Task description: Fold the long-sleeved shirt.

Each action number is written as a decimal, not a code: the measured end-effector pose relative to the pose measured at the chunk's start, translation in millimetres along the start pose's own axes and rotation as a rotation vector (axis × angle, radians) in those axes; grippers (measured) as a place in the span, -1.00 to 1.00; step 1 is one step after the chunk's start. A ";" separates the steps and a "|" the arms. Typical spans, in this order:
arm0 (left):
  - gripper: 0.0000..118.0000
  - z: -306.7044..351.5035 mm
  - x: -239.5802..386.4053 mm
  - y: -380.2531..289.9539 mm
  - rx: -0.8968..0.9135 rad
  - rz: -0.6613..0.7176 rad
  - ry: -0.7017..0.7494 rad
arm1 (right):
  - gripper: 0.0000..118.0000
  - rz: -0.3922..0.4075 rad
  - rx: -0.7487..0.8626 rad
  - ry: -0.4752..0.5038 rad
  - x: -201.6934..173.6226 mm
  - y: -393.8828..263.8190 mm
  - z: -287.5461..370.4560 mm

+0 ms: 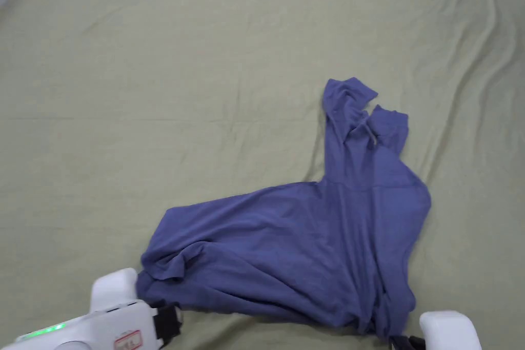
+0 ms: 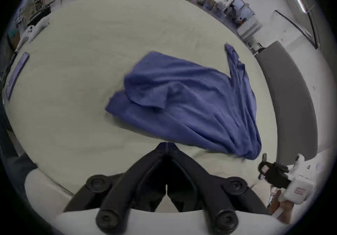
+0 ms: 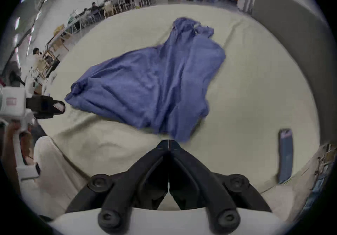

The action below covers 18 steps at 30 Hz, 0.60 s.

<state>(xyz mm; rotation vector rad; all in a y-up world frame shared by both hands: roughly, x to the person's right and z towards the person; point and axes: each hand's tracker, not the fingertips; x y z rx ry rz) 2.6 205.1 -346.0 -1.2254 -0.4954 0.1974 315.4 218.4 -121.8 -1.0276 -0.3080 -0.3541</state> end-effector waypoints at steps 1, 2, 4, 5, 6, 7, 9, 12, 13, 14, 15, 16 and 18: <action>-1.00 -1.2 -1.5 4.0 -0.009 -0.001 -0.029 | -0.96 -0.014 -0.001 0.003 -0.7 -0.6 -0.5; -1.00 -1.4 -4.0 12.8 -0.001 0.000 -0.029 | -0.96 -0.002 0.003 0.003 -5.5 -4.7 4.1; -1.00 9.9 21.1 20.1 0.058 -0.044 0.032 | -0.96 0.019 0.003 0.005 -10.5 -3.4 5.3; -0.76 7.8 23.9 32.0 0.091 -0.062 0.042 | -0.96 0.035 0.006 0.012 -12.7 -2.9 4.3; 0.27 2.9 26.7 46.0 0.119 -0.077 0.074 | -0.96 0.050 0.006 0.023 -14.6 -1.9 3.0; 1.00 -2.6 24.2 70.8 0.118 -0.109 0.145 | -0.96 0.057 0.007 0.030 -16.5 -0.6 3.6; 0.99 -21.3 17.8 103.9 0.199 -0.150 0.188 | -0.96 0.055 0.012 0.044 -18.3 1.3 4.1; 1.00 -59.5 2.7 153.1 0.113 -0.071 0.261 | -0.96 0.042 0.012 0.064 -17.9 2.4 3.7; 1.00 -72.6 0.1 161.9 0.070 -0.066 0.277 | -0.96 0.038 0.011 0.065 -18.0 2.5 3.7; 0.99 -88.8 -3.2 169.3 0.031 -0.078 0.282 | -0.96 0.034 0.007 0.066 -14.6 4.7 0.9; 0.98 -99.4 9.4 163.6 -0.011 -0.085 0.300 | -0.96 0.033 0.003 0.063 -12.7 6.3 -0.1; 0.97 -110.1 10.7 162.8 -0.044 -0.088 0.312 | -0.96 0.030 0.003 0.058 -10.4 8.1 -0.8; 0.96 -117.8 25.4 150.9 -0.061 -0.148 0.387 | -0.96 0.027 -0.001 0.050 -0.9 15.7 -4.3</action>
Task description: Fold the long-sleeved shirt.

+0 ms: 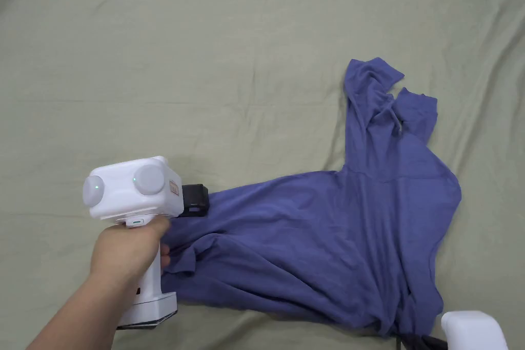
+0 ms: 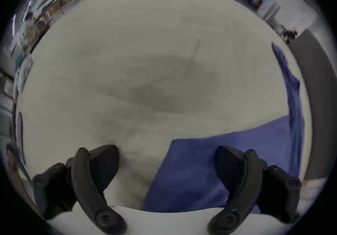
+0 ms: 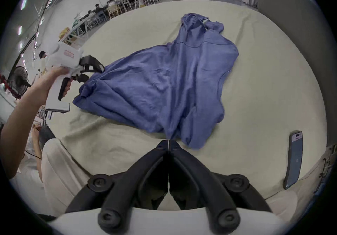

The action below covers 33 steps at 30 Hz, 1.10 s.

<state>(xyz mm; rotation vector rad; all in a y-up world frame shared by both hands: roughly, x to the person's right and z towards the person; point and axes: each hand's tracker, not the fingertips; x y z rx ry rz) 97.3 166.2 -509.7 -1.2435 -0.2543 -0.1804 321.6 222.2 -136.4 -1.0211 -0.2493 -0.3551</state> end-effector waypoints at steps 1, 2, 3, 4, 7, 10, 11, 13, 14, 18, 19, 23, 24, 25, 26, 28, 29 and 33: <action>0.96 -9.4 -2.6 5.3 0.034 -0.060 0.018 | -0.96 -0.001 0.002 -0.008 4.5 5.0 -1.0; 0.91 -2.7 3.3 0.0 0.066 -0.095 0.018 | -0.96 -0.002 0.010 -0.028 10.7 13.2 -2.4; 0.74 4.1 7.4 -4.2 0.089 -0.111 0.015 | -0.96 0.003 0.022 -0.060 18.2 24.3 -5.0; 0.36 7.5 5.5 -2.5 0.101 -0.108 0.033 | -0.96 0.014 0.029 -0.095 26.5 37.9 -8.7; -0.86 15.9 12.1 -6.8 0.159 -0.165 0.122 | -0.96 0.045 0.043 -0.198 49.7 91.9 -23.9; -0.88 41.2 21.7 -22.8 0.117 -0.045 -0.118 | -0.96 0.068 0.089 -0.272 74.8 155.1 -44.6; -0.88 48.9 23.9 -27.0 0.152 -0.038 -0.126 | -0.96 0.085 0.091 -0.273 82.6 173.2 -52.3; -0.88 66.8 13.6 -20.4 0.230 0.010 -0.162 | -0.96 0.105 0.072 -0.272 99.6 212.4 -71.0; -0.88 71.8 10.3 -19.5 0.240 0.044 -0.192 | -0.94 0.122 0.044 -0.202 106.1 223.9 -79.2; -0.88 87.7 -5.2 -5.4 0.258 0.093 -0.231 | 0.95 0.059 -0.169 -0.171 139.5 258.1 -134.9; -0.88 90.9 -6.3 -3.3 0.267 0.097 -0.230 | 0.91 0.061 -0.096 -0.203 140.1 259.9 -138.5; -0.88 94.2 -10.3 2.8 0.289 0.101 -0.232 | 0.83 -0.037 -0.160 -0.223 135.6 257.2 -153.6; -0.88 95.0 -12.3 3.0 0.290 0.113 -0.234 | 0.56 -0.028 -0.177 -0.208 143.9 256.6 -170.9; -0.88 95.4 -14.2 2.7 0.291 0.126 -0.242 | 0.19 -0.011 -0.190 -0.213 138.6 253.8 -172.3; -0.88 96.1 -14.9 3.3 0.294 0.133 -0.244 | 0.00 0.010 -0.177 -0.210 132.4 250.6 -168.5; -0.88 98.7 -17.6 4.5 0.305 0.149 -0.244 | -0.30 0.110 -0.137 -0.246 116.4 247.3 -157.6; -0.88 100.4 -19.7 4.4 0.310 0.159 -0.245 | -0.46 0.151 -0.136 -0.272 111.1 244.8 -152.5; -0.88 117.8 -28.4 10.5 0.353 0.226 -0.282 | -0.92 0.119 0.010 -0.187 112.2 251.9 -109.8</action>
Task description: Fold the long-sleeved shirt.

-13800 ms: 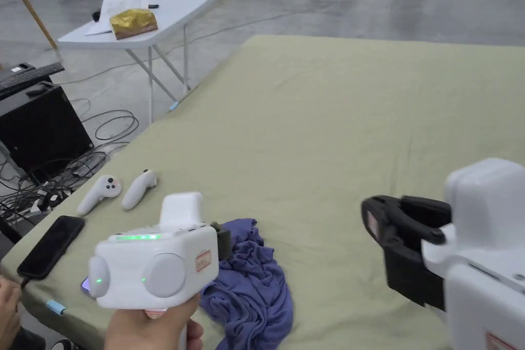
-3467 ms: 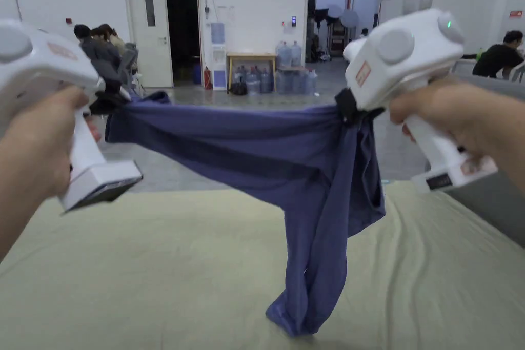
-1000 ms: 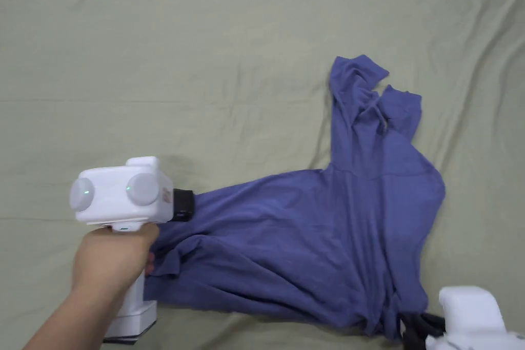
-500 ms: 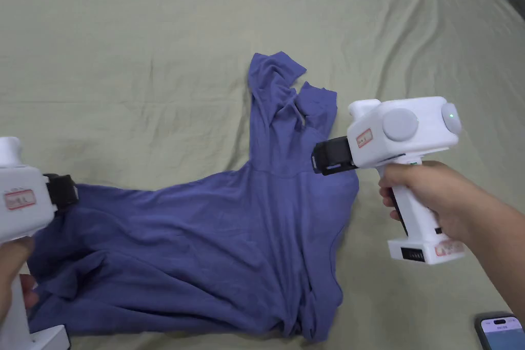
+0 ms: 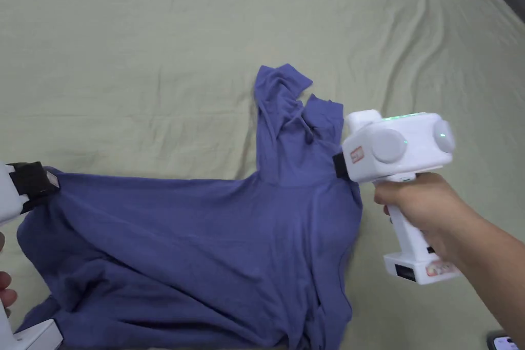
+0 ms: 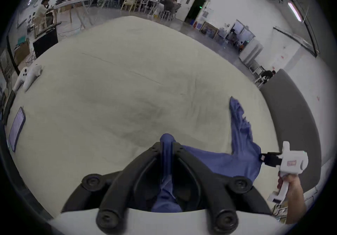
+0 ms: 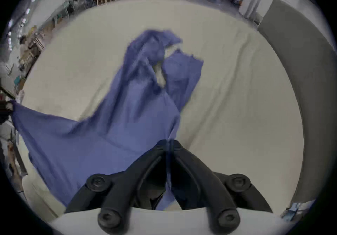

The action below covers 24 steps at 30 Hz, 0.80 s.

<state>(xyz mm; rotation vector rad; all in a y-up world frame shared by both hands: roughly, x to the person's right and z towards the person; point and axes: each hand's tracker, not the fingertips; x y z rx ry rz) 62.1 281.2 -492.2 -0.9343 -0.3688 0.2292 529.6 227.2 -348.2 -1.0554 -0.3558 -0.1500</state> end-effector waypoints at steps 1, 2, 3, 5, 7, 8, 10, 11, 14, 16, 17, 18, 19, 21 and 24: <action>-0.88 5.3 1.2 6.2 0.017 0.021 -0.022 | -0.92 -0.007 0.032 0.006 4.6 6.1 17.2; -0.88 10.8 3.0 13.7 0.034 0.039 -0.042 | -0.92 -0.003 0.071 0.023 9.3 13.4 35.9; -0.88 17.3 6.6 24.1 0.052 0.057 -0.058 | -0.92 0.016 0.149 0.004 -1.1 14.6 75.8; -0.88 33.1 16.3 46.5 0.108 0.066 -0.089 | -0.92 0.043 0.255 -0.017 -0.4 30.2 124.9; -0.88 49.7 28.5 72.2 0.166 0.068 -0.121 | -0.93 0.038 0.341 -0.011 11.7 54.3 171.2; -0.88 59.1 34.5 86.8 0.195 0.079 -0.135 | -0.93 0.038 0.388 -0.011 14.7 65.8 198.0; -0.88 77.6 46.1 122.7 0.243 0.116 -0.166 | -0.93 0.044 0.469 -0.041 22.1 92.8 246.7; -0.88 85.6 52.2 139.8 0.270 0.128 -0.184 | -0.93 0.055 0.495 -0.057 27.6 108.0 265.3; -0.88 113.9 81.2 198.7 0.346 0.096 -0.189 | -0.93 0.062 0.591 -0.117 38.2 157.3 319.9; -0.88 138.2 102.0 238.1 0.398 0.095 -0.255 | -0.93 0.059 0.644 -0.120 45.4 193.3 353.6; -0.88 149.1 114.0 256.7 0.421 0.083 -0.262 | -0.93 0.061 0.670 -0.116 47.8 210.0 369.1; -0.88 160.1 126.4 275.1 0.448 0.071 -0.263 | -0.93 0.062 0.684 -0.110 50.5 227.4 384.3; -0.88 170.1 138.8 293.8 0.469 0.056 -0.259 | -0.93 0.042 0.694 -0.113 55.7 244.4 397.9; -0.88 182.4 157.9 333.7 0.485 0.049 -0.279 | -0.93 0.001 0.739 -0.123 64.3 278.9 425.8; -0.88 199.5 191.5 386.0 0.536 -0.013 -0.275 | -0.93 -0.020 0.796 -0.140 77.3 327.1 463.8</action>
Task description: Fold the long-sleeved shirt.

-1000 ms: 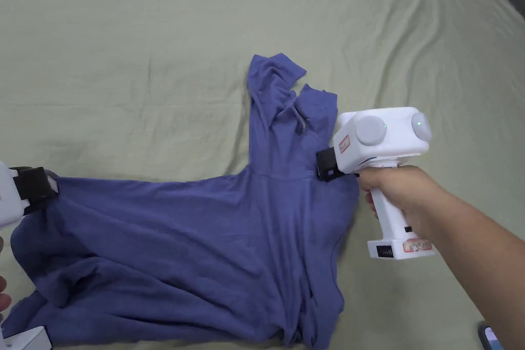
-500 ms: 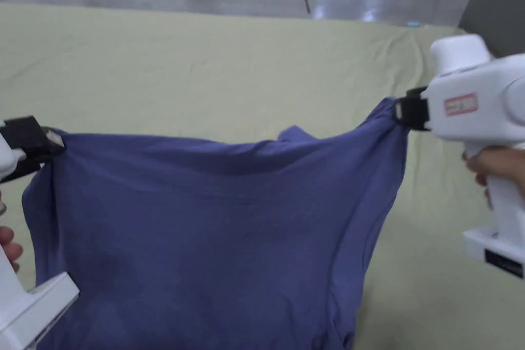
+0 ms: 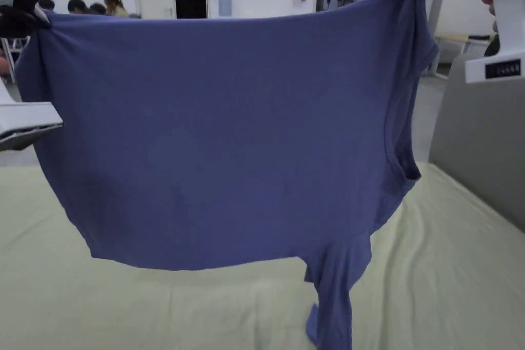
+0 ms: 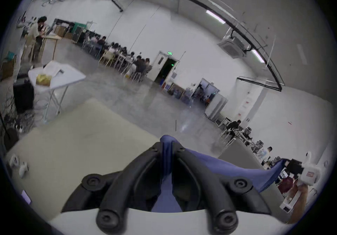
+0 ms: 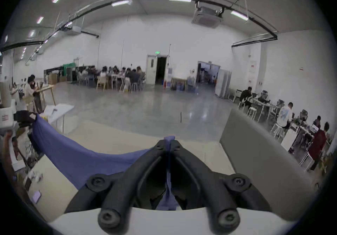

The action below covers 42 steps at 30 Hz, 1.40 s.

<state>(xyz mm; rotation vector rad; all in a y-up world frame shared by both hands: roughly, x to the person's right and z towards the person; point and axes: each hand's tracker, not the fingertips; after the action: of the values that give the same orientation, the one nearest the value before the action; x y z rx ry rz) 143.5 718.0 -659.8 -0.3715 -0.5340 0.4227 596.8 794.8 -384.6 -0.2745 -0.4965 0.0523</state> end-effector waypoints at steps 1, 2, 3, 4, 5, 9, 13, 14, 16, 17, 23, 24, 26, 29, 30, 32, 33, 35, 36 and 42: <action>-0.88 -7.4 7.6 14.0 0.003 -0.002 -0.007 | -0.93 -0.006 0.027 -0.020 1.9 17.1 -1.8; -0.88 -14.3 14.7 26.3 0.003 0.000 -0.007 | -0.93 -0.017 0.047 -0.046 3.3 31.7 -2.9; -0.88 -22.6 22.9 39.4 0.010 0.001 -0.006 | -0.93 -0.002 0.047 -0.058 9.1 49.7 -17.5; -0.88 -30.9 30.0 51.1 0.014 0.006 -0.012 | -0.93 -0.006 0.061 -0.084 10.3 63.9 -20.1; -0.88 -37.5 35.8 59.4 0.016 0.008 -0.016 | -0.93 -0.001 0.069 -0.081 11.9 74.0 -23.9; -0.88 -60.5 56.9 80.4 0.019 -0.002 -0.010 | -0.93 -0.025 0.070 -0.141 17.2 103.3 -41.8; -0.88 -79.8 66.0 86.1 0.022 -0.013 -0.036 | -0.93 0.005 0.059 -0.176 19.8 106.1 -66.4; -0.88 -85.3 66.9 85.5 0.019 -0.014 -0.038 | -0.93 0.007 0.052 -0.180 21.3 101.5 -73.4; -0.88 -94.5 65.9 76.8 0.009 -0.027 -0.048 | -0.93 0.005 0.039 -0.172 19.5 84.7 -79.4; -0.88 -100.3 64.3 71.1 -0.005 -0.041 -0.041 | -0.93 0.003 0.029 -0.165 20.9 75.2 -87.5; -0.88 -148.7 20.1 -8.0 -0.161 -0.062 0.017 | -0.93 0.000 -0.158 -0.111 12.9 -37.1 -144.1; -0.88 -158.2 7.9 -27.7 -0.195 -0.064 0.028 | -0.93 -0.004 -0.187 -0.095 10.2 -65.4 -154.2; -0.88 -171.9 -12.7 -65.3 -0.254 -0.052 0.050 | -0.93 -0.029 -0.247 -0.062 5.4 -114.6 -168.4; -0.88 -179.3 -42.2 -124.4 -0.359 -0.036 0.069 | -0.93 -0.055 -0.356 -0.038 -3.1 -185.6 -181.8; -0.88 -180.5 -51.0 -143.5 -0.388 -0.039 0.074 | -0.93 -0.064 -0.374 -0.037 -5.4 -207.1 -181.8; -0.88 -171.2 -66.6 -180.7 -0.426 -0.038 0.074 | -0.93 -0.095 -0.408 -0.012 -10.8 -243.7 -176.5; -0.88 -167.2 -73.9 -197.4 -0.460 -0.046 0.075 | -0.93 -0.098 -0.413 0.013 -13.3 -259.5 -169.1; -0.88 -154.8 -87.7 -227.4 -0.500 -0.048 0.063 | -0.93 -0.081 -0.426 0.033 -20.8 -286.2 -150.1; -0.88 -140.7 -93.7 -241.4 -0.518 -0.052 0.053 | -0.93 -0.073 -0.426 0.051 -23.6 -299.8 -136.8; -0.88 -55.2 -126.7 -312.7 -0.562 -0.089 0.048 | -0.93 -0.093 -0.450 0.117 -30.8 -375.7 -47.1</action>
<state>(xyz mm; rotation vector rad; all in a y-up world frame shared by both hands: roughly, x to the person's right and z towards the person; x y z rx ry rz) 165.3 379.5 -617.1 -0.8914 -0.6163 0.1693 585.9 418.2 -336.3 -0.6909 -0.3994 -0.1679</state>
